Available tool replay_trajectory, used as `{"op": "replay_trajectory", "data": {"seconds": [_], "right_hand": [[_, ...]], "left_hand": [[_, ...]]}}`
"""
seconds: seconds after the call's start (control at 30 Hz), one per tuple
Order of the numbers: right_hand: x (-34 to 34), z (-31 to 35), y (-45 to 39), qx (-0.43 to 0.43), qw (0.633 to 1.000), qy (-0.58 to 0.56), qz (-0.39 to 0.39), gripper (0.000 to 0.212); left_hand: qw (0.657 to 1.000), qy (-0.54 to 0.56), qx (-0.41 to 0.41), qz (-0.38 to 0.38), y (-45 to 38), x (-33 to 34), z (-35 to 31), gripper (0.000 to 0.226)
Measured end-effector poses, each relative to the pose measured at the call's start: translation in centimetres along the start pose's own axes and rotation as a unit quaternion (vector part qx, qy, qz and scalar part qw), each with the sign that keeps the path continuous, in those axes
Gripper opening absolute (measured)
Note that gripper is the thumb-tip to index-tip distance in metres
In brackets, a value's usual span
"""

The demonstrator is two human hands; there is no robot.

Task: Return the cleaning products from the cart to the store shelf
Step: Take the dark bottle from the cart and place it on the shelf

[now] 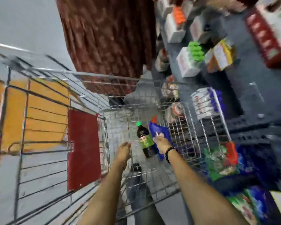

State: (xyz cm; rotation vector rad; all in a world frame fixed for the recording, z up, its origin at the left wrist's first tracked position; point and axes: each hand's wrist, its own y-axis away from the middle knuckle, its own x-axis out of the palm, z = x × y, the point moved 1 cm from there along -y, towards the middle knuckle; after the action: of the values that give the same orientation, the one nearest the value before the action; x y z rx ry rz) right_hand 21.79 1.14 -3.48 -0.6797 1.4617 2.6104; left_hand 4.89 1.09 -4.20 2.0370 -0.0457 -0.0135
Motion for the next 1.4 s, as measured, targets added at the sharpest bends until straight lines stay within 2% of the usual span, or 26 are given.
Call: {"op": "replay_trajectory", "data": {"seconds": [0.07,0.2,0.33,0.53,0.7,0.8,0.9,1.03,1.13,1.23,1.3,1.4], "right_hand": [[1.4,-1.1,-2.2,0.010,1.000,0.000,0.002,0.036],[2.9,-2.2,-4.5,0.009,1.000,-0.022,-0.012,0.035],[3.5,-2.1,-6.2,-0.011,0.999,0.018,-0.036,0.034],[3.5,-1.6,-8.1,0.008,0.999,0.044,-0.029,0.042],[2.9,-1.1,-7.0,0.030,0.999,-0.029,0.024,0.043],[2.2,0.1,-5.2,0.018,0.997,-0.064,0.042,0.038],[0.5,1.7,-2.4,0.013,0.986,-0.152,0.063,0.033],[-3.1,3.3,3.4,-0.009,0.958,-0.274,0.086,0.013],[-6.5,4.2,9.0,-0.061,0.939,-0.326,0.090,0.005],[-10.3,4.4,15.7,-0.139,0.930,-0.334,0.067,0.005],[-12.7,4.4,20.9,-0.201,0.914,-0.348,0.057,0.015],[-16.0,4.5,28.6,-0.296,0.878,-0.375,0.014,0.036]], "left_hand": [[0.998,0.047,-0.044,-0.003,-2.1,0.6,1.5,0.022],[0.993,0.102,-0.060,0.019,-5.1,2.9,3.6,0.037],[0.991,0.116,-0.054,0.045,-7.3,5.2,3.9,0.028],[0.985,0.155,-0.072,0.025,-9.0,6.1,3.4,0.028],[0.985,0.141,-0.077,0.062,-7.4,4.3,3.3,0.024],[0.988,0.097,-0.051,0.105,-5.2,2.7,2.5,0.022],[0.987,0.068,-0.023,0.144,-3.0,1.3,0.1,0.028],[0.975,-0.016,0.032,0.218,1.3,0.3,-5.2,0.014],[0.948,-0.101,0.088,0.290,6.0,0.5,-9.5,0.013],[0.893,-0.182,0.134,0.390,12.5,1.7,-13.4,0.023],[0.846,-0.230,0.161,0.453,17.6,3.0,-15.7,0.031],[0.771,-0.280,0.230,0.524,25.9,5.2,-18.3,0.029]]}}
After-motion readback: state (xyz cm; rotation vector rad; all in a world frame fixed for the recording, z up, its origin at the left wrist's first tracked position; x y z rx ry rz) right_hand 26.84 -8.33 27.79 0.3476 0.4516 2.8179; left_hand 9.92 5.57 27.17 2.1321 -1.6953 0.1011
